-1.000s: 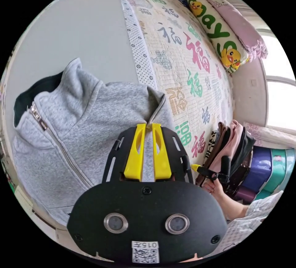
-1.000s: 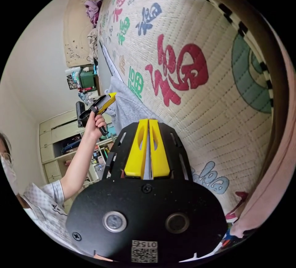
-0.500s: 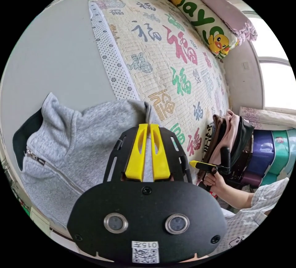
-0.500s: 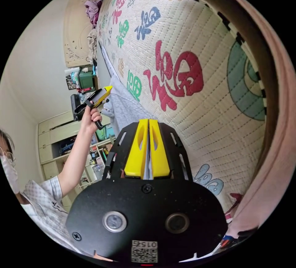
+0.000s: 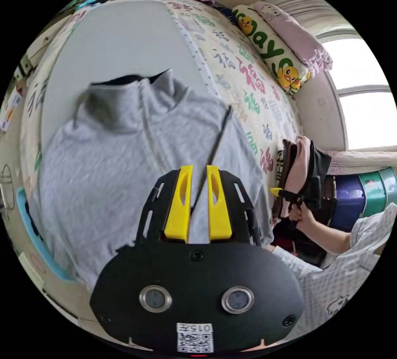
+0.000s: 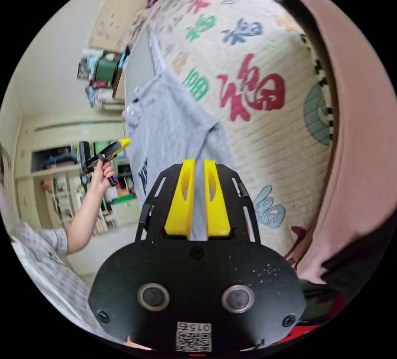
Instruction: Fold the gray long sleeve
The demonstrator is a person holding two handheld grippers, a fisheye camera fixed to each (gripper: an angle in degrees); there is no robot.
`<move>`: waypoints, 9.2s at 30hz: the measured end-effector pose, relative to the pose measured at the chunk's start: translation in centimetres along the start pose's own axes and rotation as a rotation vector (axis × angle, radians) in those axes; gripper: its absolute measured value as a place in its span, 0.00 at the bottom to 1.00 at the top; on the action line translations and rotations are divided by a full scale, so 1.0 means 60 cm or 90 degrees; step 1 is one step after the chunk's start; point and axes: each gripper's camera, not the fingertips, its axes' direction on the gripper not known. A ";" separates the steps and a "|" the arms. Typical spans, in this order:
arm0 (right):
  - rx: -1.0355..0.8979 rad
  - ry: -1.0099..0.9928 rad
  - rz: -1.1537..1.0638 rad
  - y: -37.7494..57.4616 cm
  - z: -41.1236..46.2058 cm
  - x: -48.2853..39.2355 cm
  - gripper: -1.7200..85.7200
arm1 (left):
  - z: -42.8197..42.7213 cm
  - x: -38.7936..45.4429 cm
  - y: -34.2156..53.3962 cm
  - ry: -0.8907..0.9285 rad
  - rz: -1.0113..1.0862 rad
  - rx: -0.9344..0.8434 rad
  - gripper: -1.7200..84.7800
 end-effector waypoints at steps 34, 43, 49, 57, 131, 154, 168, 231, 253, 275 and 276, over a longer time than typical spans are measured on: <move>-0.188 0.165 -0.004 0.332 0.510 0.099 0.09 | -0.034 -0.337 0.568 0.206 -0.032 -0.136 0.15; -0.408 0.088 -0.106 0.446 0.615 0.211 0.12 | -0.038 -0.367 0.697 0.115 0.032 -0.274 0.10; -0.550 0.069 -0.252 0.512 0.720 0.224 0.12 | -0.086 -0.424 0.821 0.051 -0.086 -0.267 0.10; -0.571 0.086 -0.337 0.558 0.767 0.286 0.10 | -0.112 -0.532 0.970 0.132 -0.248 -0.163 0.11; -0.047 0.027 -0.014 0.120 0.363 0.211 0.16 | 0.084 -0.099 0.713 0.131 -0.052 0.043 0.02; -0.139 0.063 -0.058 0.095 0.256 -0.028 0.06 | -0.105 -0.166 0.678 0.202 -0.077 0.115 0.08; -0.138 0.214 -0.047 0.114 0.246 -0.113 0.07 | -0.131 -0.432 0.761 0.322 -0.564 0.405 0.10; -0.191 0.220 -0.556 -0.396 0.562 -0.285 0.17 | -0.208 -0.123 -0.121 -0.211 0.059 -0.011 0.15; -0.005 0.415 -0.560 -0.262 0.478 -0.327 0.02 | -0.396 0.008 -0.096 -0.290 0.171 0.061 0.04; -0.212 0.207 -0.304 0.270 0.456 0.162 0.08 | -0.224 -0.171 0.610 0.023 -0.228 0.042 0.08; -0.199 0.201 -0.306 0.269 0.448 0.159 0.08 | -0.224 -0.172 0.607 0.029 -0.227 0.043 0.08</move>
